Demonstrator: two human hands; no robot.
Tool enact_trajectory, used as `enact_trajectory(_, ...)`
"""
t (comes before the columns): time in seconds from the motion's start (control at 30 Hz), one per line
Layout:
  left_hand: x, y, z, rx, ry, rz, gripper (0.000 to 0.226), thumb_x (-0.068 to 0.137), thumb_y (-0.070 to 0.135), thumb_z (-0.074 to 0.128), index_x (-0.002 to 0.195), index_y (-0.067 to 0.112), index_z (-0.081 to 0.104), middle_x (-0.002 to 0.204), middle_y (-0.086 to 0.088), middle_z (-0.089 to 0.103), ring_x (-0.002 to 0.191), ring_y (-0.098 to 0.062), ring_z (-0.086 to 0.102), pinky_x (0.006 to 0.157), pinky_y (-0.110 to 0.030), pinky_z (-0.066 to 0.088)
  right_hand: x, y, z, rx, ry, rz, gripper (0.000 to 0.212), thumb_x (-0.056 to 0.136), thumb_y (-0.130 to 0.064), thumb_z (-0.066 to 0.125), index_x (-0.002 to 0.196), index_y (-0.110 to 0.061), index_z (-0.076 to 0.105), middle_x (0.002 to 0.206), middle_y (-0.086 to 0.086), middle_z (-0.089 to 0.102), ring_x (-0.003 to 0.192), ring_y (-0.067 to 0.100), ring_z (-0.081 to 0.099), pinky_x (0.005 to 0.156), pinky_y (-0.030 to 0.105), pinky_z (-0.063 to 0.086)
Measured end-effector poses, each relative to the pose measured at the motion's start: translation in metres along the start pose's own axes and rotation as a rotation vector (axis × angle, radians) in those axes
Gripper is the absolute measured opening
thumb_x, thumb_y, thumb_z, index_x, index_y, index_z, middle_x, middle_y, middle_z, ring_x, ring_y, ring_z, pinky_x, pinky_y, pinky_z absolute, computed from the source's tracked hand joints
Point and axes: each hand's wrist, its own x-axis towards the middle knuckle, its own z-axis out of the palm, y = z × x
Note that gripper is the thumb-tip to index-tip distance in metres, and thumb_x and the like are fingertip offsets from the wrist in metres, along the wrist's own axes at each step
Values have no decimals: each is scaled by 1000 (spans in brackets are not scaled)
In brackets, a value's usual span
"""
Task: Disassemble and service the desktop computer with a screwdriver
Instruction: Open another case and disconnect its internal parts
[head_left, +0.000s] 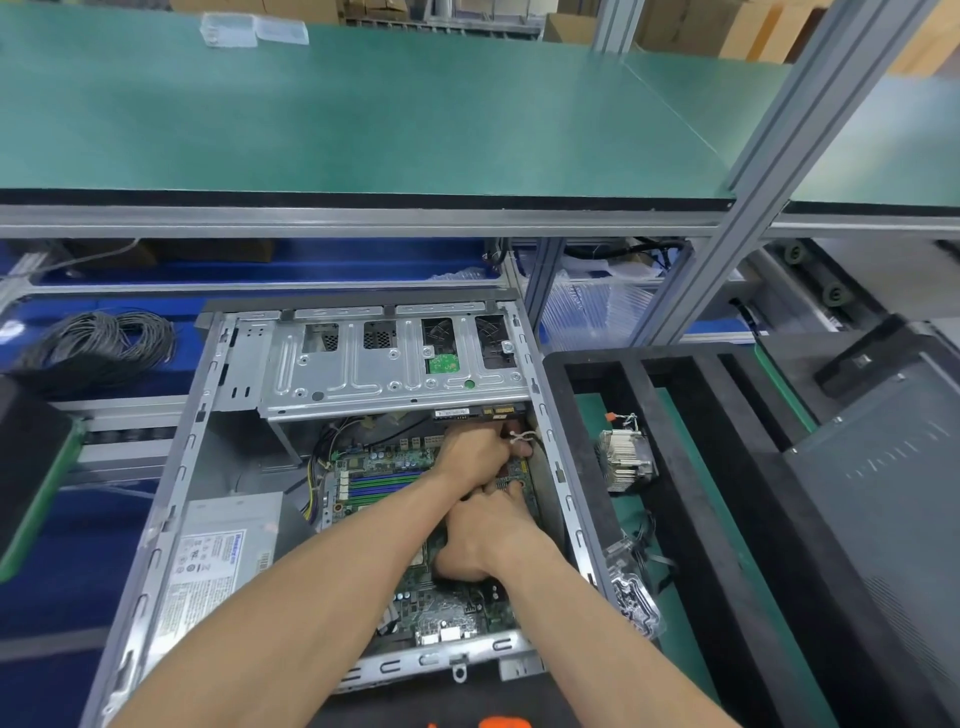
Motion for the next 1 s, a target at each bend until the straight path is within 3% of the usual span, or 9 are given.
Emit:
enact_trajectory(0.07,0,-1,1,-15,3,12,15,88,46,68,82,32,68,80,-1,76,74,-18,72,57,-10,42,0,-1,0,1,-2,-2,58,91,-40,48,138,-7,50,141,23,51,138,38,37,118,58,15)
enact_trajectory(0.33,1,-2,2,2,52,27,31,90,37,60,60,47,61,70,2,73,71,-19,71,53,-5,38,0,0,0,-18,12,2,57,91,-43,49,136,-8,52,138,21,53,135,37,39,116,55,17)
enact_trajectory(0.53,1,-1,2,37,49,68,21,95,38,61,75,38,66,81,3,75,75,-20,72,55,-8,41,0,-1,0,-12,31,-2,55,90,-40,51,133,-8,55,135,21,56,135,37,40,117,56,17)
enact_trajectory(0.6,1,-1,0,34,52,53,25,94,37,62,69,35,63,77,4,71,74,-22,71,54,-9,41,0,-1,0,-8,32,-1,54,90,-43,49,130,-8,56,132,20,57,132,37,43,115,56,20)
enact_trajectory(0.7,0,1,1,36,33,59,18,92,42,67,90,24,71,74,3,71,75,-22,71,58,-11,41,-1,-1,0,1,19,8,53,91,-44,49,128,-7,58,131,20,58,130,37,44,116,56,18)
enact_trajectory(0.77,-2,1,0,52,49,78,22,91,43,69,86,21,71,62,10,62,72,-23,70,55,-6,38,-1,-1,0,2,20,10,52,90,-43,50,127,-7,59,130,20,60,131,37,45,118,56,16)
enact_trajectory(0.83,-2,0,0,52,49,79,21,92,41,67,86,21,72,67,6,66,74,-24,71,54,-4,38,-1,0,0,2,27,4,51,90,-42,50,125,-8,60,128,19,61,129,36,46,117,56,17)
enact_trajectory(0.9,-3,2,-2,51,23,72,19,94,38,62,98,23,74,81,0,73,76,-22,71,56,-7,40,-1,0,-1,2,35,4,51,90,-42,50,126,-8,59,129,19,60,129,36,47,117,56,19)
enact_trajectory(1.0,-3,1,-1,100,21,73,24,97,40,59,98,24,77,65,4,67,63,-11,62,56,-17,36,-2,-1,-2,-2,33,13,51,90,-42,51,126,-8,60,129,19,61,128,35,49,117,55,20)
